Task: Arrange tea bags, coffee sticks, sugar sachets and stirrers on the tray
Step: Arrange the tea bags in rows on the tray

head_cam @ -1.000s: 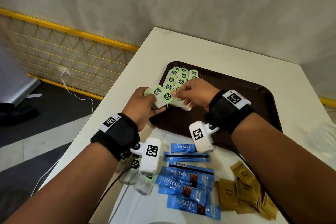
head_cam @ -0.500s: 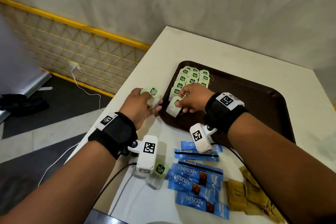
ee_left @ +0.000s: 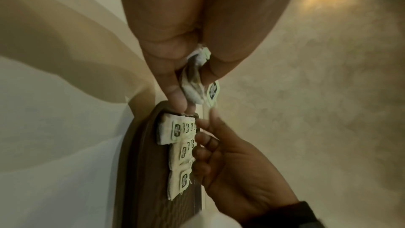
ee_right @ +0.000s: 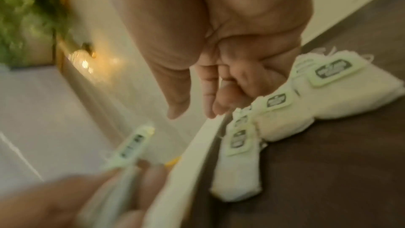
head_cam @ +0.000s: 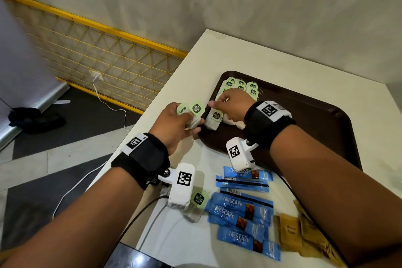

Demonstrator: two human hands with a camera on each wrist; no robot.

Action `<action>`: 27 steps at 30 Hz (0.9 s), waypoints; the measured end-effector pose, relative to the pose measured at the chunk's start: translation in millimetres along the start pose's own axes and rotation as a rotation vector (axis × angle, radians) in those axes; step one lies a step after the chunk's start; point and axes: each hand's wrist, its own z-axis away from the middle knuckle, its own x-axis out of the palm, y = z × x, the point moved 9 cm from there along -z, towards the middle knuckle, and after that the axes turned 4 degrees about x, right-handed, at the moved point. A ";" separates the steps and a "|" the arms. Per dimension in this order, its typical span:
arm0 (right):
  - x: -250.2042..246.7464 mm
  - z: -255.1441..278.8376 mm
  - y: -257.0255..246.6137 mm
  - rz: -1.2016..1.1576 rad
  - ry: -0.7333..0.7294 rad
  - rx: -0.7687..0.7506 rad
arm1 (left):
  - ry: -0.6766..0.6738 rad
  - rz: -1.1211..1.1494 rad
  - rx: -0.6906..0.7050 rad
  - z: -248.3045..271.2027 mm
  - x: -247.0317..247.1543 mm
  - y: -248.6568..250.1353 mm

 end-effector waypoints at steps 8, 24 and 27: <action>12.3 19.9 -4.6 -0.566 -0.201 -0.049 | -0.045 -0.006 0.009 -2.3 20.5 2.4; -2.9 15.2 57.8 -0.217 -0.051 0.160 | 0.030 0.011 0.021 -4.7 21.4 -1.0; -2.8 14.0 51.7 -0.081 -0.060 0.173 | 0.020 0.005 0.010 -3.6 21.1 -1.7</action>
